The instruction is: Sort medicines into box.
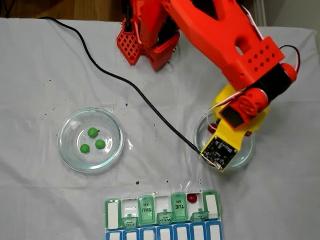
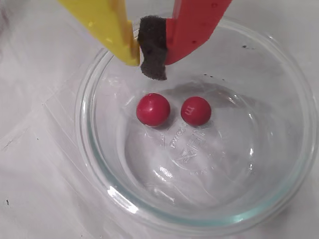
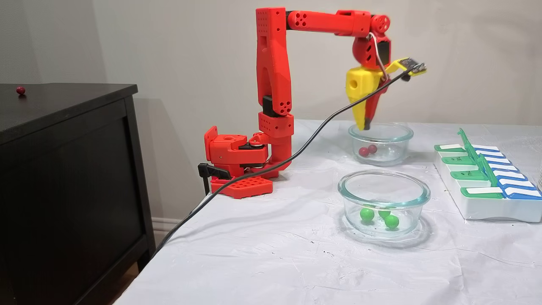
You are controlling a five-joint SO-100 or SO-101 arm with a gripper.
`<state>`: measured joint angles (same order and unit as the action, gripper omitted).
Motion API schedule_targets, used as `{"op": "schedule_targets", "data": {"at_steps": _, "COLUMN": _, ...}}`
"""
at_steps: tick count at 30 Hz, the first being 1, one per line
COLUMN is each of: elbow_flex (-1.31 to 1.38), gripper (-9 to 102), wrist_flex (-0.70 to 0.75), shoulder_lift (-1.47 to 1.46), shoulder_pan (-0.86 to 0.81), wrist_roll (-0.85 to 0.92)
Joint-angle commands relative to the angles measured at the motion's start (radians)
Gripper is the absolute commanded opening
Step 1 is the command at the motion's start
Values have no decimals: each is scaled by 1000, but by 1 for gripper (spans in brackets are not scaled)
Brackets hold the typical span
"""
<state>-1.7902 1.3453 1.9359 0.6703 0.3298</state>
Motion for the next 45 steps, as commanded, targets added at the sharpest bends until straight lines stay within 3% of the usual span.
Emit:
{"op": "schedule_targets", "data": {"at_steps": 1, "elbow_flex": 34, "gripper": 15, "wrist_flex": -23, "shoulder_lift": 6, "shoulder_pan": -21, "wrist_roll": -43}}
{"op": "schedule_targets", "data": {"at_steps": 7, "elbow_flex": 34, "gripper": 20, "wrist_flex": -46, "shoulder_lift": -25, "shoulder_pan": -29, "wrist_roll": -121}}
{"op": "schedule_targets", "data": {"at_steps": 24, "elbow_flex": -21, "gripper": 20, "wrist_flex": -133, "shoulder_lift": -101, "shoulder_pan": -29, "wrist_roll": -259}}
{"op": "schedule_targets", "data": {"at_steps": 45, "elbow_flex": -32, "gripper": 25, "wrist_flex": -140, "shoulder_lift": -69, "shoulder_pan": 60, "wrist_roll": -308}}
